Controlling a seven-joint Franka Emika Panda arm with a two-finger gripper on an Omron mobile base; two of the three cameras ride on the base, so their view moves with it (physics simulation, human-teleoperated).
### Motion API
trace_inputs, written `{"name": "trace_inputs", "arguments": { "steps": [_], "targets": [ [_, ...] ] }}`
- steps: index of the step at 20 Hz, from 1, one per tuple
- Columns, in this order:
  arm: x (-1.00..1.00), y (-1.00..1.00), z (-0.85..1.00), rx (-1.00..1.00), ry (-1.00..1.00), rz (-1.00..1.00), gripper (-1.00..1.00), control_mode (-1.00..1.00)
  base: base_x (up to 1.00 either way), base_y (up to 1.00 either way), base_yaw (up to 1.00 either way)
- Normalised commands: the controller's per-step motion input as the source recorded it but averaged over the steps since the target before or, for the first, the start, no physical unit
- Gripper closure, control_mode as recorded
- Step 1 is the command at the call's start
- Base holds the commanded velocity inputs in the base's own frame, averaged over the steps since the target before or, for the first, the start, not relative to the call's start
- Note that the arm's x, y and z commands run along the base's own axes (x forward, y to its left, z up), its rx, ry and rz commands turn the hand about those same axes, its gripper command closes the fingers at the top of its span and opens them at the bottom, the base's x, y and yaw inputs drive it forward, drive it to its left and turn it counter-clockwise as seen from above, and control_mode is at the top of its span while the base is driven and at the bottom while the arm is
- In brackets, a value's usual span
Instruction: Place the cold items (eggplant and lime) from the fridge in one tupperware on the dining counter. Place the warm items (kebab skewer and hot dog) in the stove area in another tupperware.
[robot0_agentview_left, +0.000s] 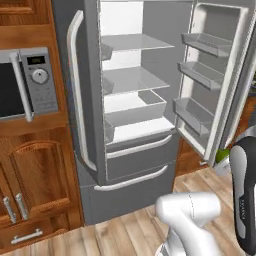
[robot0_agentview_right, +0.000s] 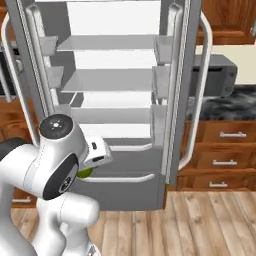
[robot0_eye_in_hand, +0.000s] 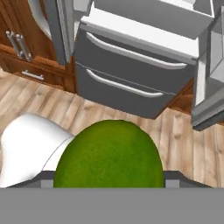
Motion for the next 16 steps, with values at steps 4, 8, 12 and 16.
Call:
{"name": "trace_inputs", "arguments": {
  "steps": [4, 8, 12, 16],
  "targets": [
    [0.0, 0.0, 0.0, 0.0, 0.0, 0.0, 1.0, 1.0, -0.76, 0.93, -0.42],
    [0.0, 0.0, 0.0, 0.0, 0.0, 0.0, 1.0, 1.0, -0.76, 0.94, -0.37],
    [0.0, 0.0, 0.0, 0.0, 0.0, 0.0, 1.0, 1.0, -0.84, 0.61, -0.42],
    [0.0, 0.0, 0.0, 0.0, 0.0, 0.0, 1.0, 1.0, -0.88, 0.24, -0.51]
  ]
}}
